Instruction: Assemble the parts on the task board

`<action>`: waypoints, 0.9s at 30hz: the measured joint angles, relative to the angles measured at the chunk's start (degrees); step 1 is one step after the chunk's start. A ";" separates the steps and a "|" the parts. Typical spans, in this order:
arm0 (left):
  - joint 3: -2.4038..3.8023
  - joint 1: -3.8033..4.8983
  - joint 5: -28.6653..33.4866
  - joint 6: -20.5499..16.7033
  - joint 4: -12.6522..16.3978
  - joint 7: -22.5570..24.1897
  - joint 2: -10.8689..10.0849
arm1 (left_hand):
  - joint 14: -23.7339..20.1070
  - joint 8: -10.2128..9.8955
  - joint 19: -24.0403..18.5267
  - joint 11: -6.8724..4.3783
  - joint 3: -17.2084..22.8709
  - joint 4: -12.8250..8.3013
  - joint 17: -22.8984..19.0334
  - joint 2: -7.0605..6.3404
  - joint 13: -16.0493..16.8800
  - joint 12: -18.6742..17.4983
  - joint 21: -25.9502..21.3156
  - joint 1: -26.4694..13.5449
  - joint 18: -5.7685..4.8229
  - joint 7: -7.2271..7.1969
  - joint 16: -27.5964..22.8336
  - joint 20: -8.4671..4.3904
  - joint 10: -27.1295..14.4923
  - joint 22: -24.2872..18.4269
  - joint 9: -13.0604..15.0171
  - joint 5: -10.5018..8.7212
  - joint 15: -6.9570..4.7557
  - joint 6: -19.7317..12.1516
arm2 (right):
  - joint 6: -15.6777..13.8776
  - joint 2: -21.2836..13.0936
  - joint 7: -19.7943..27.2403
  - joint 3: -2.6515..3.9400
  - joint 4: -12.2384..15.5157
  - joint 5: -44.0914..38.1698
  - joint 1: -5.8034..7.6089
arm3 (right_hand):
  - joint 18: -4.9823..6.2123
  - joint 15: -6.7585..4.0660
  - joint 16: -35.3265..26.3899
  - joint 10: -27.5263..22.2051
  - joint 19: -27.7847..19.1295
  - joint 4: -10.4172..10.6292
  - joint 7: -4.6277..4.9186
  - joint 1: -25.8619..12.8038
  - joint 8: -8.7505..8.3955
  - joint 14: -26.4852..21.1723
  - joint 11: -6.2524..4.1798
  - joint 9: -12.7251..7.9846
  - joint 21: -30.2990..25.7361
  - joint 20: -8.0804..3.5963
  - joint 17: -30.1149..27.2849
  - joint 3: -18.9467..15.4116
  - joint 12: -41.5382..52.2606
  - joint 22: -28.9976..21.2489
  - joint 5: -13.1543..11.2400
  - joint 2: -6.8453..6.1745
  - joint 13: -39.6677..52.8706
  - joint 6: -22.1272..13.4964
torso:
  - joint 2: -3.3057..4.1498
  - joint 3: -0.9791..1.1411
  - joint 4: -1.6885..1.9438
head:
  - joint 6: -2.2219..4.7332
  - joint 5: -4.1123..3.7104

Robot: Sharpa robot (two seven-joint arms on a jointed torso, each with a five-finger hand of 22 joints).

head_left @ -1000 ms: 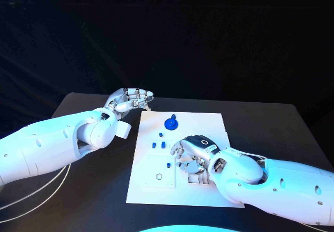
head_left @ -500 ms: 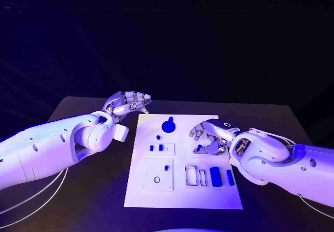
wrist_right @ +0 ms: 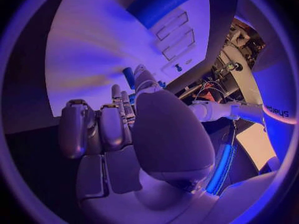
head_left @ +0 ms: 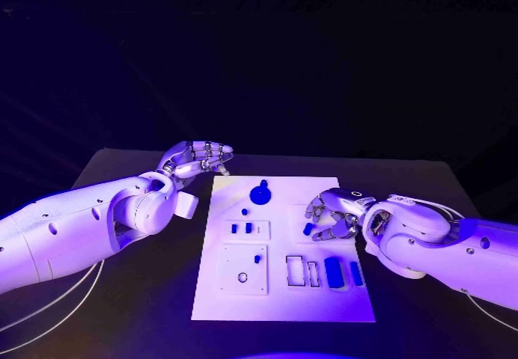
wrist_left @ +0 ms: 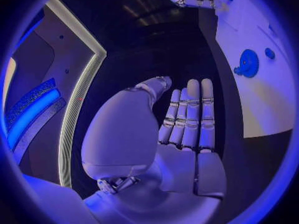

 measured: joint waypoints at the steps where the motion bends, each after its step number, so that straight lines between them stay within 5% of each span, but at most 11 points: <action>1: 0.00 0.00 0.00 0.00 0.00 -0.01 0.00 | 0.00 0.00 -0.11 0.00 0.00 0.00 0.00 0.00 0.00 0.00 0.00 0.00 -0.01 0.00 0.00 0.11 0.00 0.00 0.00 0.00 0.00 0.00 | 0.17 0.07 -0.01 -0.01 -0.11 -0.03 -0.04 | 0.00 0.00 0.00 0.25 0.00 0.01 -0.03 0.36 0.03 0.00 -0.20 0.00 0.05 0.00 0.09 0.06 0.30 0.00 0.00 0.36 0.00 0.04 | 0.01 0.00 0.01 | 0.00 -0.01; 9: 0.00 0.00 -0.01 0.02 -0.01 -0.04 -0.03 | 0.00 0.00 -0.19 0.00 0.00 0.00 0.00 0.00 0.00 0.00 0.00 0.00 0.00 0.00 0.00 0.19 0.00 0.00 0.00 0.00 0.00 0.00 | 0.29 0.97 0.11 -0.06 -0.66 -0.17 -0.68 | 0.00 0.00 0.89 4.44 0.00 0.08 -0.23 2.32 0.66 0.00 -0.41 -0.22 2.11 0.00 0.64 4.77 1.04 0.00 -3.71 2.32 -0.80 2.76 | 0.01 -0.03 0.01 | -0.01 -0.14; 16: -0.01 0.00 -0.01 0.02 -0.01 -0.07 -0.10 | 0.00 0.00 -0.19 0.00 0.00 0.00 0.00 0.00 0.00 0.00 0.00 0.00 0.00 0.00 0.00 0.19 0.00 0.00 0.00 0.00 0.00 0.00 | -0.41 1.67 0.55 -0.07 -1.00 -0.16 -1.01 | 0.00 -0.23 1.19 8.16 0.00 0.16 -0.38 2.51 0.66 0.22 -0.78 -0.80 2.98 0.00 0.81 11.03 -0.76 0.03 -5.92 2.51 -1.99 4.91 | -0.01 -0.03 0.03 | 0.07 -0.15; 27: -0.01 0.00 -0.03 0.05 0.01 -0.16 -0.21 | 0.00 0.00 -0.19 0.00 0.00 0.00 0.00 0.00 0.01 0.00 0.00 0.00 0.00 0.00 0.00 0.19 0.00 0.04 0.00 0.00 0.00 0.00 | -1.39 2.29 0.68 -0.08 -1.51 -0.12 -1.15 | 0.00 -0.37 1.52 11.33 0.00 -0.16 -0.42 0.03 0.42 0.07 -0.99 -1.24 3.66 -0.01 0.81 19.50 -3.27 0.04 -5.92 0.03 -2.59 6.36 | -0.01 -0.04 0.01 | 0.12 -0.19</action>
